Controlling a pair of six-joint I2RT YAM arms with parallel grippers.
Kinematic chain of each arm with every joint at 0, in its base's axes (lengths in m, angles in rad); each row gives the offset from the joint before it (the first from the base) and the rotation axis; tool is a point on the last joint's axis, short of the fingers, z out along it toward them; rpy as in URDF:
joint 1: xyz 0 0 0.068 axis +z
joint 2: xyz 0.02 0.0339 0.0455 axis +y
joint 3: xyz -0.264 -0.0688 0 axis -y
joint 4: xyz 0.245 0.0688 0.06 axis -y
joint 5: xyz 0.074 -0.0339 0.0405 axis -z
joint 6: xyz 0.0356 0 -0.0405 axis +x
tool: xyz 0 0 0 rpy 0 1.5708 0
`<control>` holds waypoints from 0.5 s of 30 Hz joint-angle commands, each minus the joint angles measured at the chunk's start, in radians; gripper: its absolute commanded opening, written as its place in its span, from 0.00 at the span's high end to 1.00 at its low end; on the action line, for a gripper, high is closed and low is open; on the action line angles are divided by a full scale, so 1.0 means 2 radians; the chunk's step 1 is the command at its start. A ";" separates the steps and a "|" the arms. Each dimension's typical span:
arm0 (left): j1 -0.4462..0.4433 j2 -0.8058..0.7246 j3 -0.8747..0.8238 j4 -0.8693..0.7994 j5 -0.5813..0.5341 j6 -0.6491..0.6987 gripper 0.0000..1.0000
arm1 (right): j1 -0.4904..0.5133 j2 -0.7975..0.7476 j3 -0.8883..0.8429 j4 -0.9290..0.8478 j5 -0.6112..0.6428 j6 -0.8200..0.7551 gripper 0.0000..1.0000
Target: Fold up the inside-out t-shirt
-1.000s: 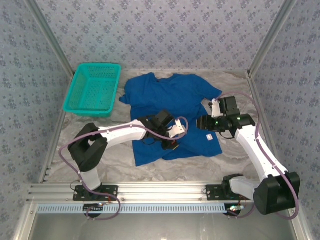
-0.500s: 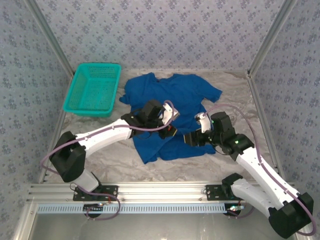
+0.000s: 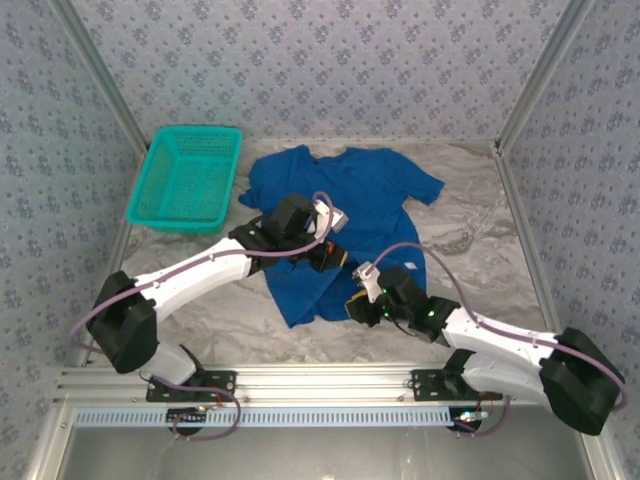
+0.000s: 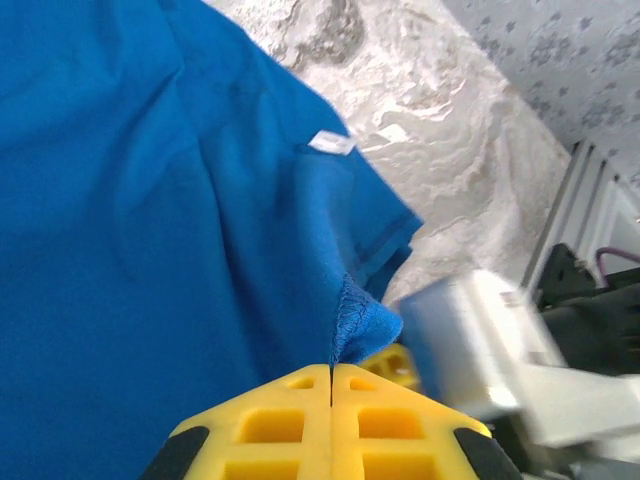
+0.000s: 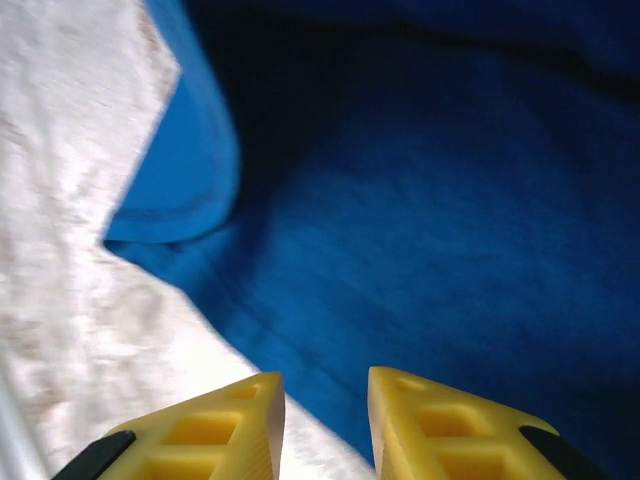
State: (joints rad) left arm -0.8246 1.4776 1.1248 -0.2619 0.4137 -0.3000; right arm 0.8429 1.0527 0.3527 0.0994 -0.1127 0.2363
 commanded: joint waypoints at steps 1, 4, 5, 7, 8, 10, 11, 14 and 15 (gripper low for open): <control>0.001 -0.038 0.031 -0.001 0.026 -0.022 1.00 | 0.008 0.050 0.002 0.167 0.097 -0.042 0.71; 0.001 -0.053 0.041 -0.004 0.031 -0.033 1.00 | 0.017 0.112 -0.007 0.260 0.124 -0.064 0.72; 0.002 -0.058 0.042 -0.003 0.032 -0.036 1.00 | 0.025 0.131 -0.006 0.282 0.144 -0.077 0.72; 0.001 -0.065 0.048 0.000 0.032 -0.042 1.00 | 0.043 0.175 0.006 0.318 0.175 -0.110 0.72; 0.001 -0.068 0.053 -0.002 0.030 -0.040 1.00 | 0.049 0.194 0.010 0.332 0.193 -0.119 0.73; 0.001 -0.073 0.057 -0.007 0.027 -0.033 1.00 | 0.049 0.226 0.009 0.376 0.213 -0.124 0.73; 0.001 -0.075 0.059 -0.012 0.023 -0.030 1.00 | 0.044 0.237 0.010 0.386 0.213 -0.124 0.73; 0.002 -0.084 0.065 -0.020 0.016 -0.018 1.00 | 0.027 0.267 0.022 0.400 0.207 -0.110 0.74; 0.002 -0.085 0.065 -0.018 0.016 -0.016 1.00 | 0.026 0.276 0.030 0.401 0.205 -0.110 0.74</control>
State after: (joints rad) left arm -0.8246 1.3407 1.2171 -0.2806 0.4480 -0.3534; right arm 0.9123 1.5673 0.3645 0.7807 0.2443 0.0349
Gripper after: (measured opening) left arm 0.042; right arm 0.262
